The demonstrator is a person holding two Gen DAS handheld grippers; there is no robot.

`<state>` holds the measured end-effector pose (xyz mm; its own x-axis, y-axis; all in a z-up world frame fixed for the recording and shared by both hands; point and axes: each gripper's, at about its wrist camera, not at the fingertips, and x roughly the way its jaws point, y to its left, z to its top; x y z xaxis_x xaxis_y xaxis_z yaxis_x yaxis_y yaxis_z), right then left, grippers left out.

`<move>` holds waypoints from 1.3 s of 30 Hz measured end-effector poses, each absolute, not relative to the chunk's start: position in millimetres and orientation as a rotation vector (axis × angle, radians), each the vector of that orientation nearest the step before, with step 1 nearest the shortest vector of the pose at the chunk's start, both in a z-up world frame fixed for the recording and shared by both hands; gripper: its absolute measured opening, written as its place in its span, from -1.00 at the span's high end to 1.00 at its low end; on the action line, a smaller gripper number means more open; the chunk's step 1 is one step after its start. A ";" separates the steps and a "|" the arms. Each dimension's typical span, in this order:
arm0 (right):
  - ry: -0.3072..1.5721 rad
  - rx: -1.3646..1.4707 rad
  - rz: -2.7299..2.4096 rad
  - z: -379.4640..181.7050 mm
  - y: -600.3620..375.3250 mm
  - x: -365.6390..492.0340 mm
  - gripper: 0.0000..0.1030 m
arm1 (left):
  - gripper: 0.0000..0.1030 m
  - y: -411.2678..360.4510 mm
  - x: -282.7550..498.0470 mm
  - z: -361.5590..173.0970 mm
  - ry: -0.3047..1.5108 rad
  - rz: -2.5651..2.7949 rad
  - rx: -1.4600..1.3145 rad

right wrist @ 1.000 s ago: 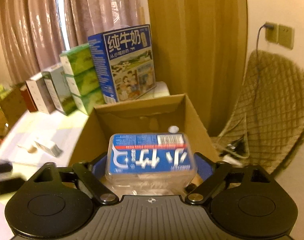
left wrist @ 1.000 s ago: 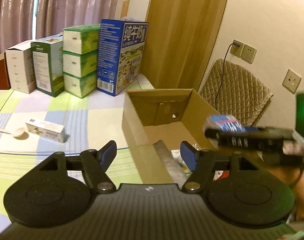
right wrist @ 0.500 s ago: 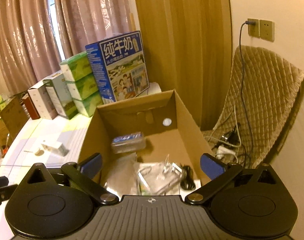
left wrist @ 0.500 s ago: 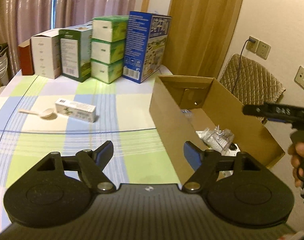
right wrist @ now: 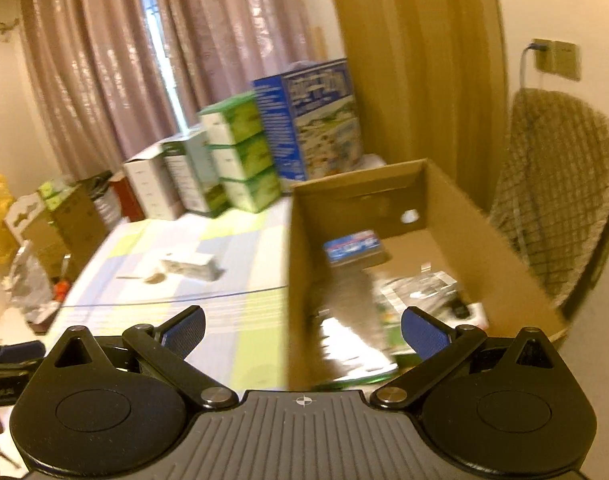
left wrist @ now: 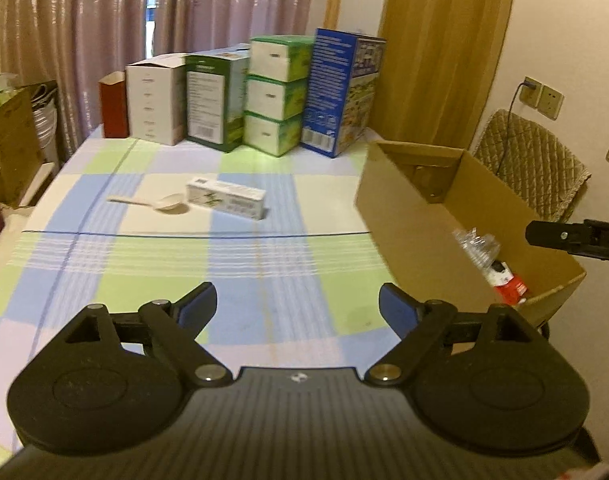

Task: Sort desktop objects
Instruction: 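Withdraw both open grippers from the box back over the table, then grasp the white medicine box lengthwise with the right gripper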

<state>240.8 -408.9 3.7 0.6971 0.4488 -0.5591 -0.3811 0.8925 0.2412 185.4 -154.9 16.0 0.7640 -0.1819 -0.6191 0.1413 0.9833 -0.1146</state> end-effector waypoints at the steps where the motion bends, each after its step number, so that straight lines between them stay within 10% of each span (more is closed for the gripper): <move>1: 0.652 0.107 0.480 3.7 -402.3 236.5 -0.97 | -0.75 -146.9 182.0 16.9 0.676 -0.161 -0.062; 39: 0.697 -0.255 0.720 -34.4 -256.0 253.8 -0.97 | -0.85 -11.6 209.0 -12.2 0.777 -0.121 0.196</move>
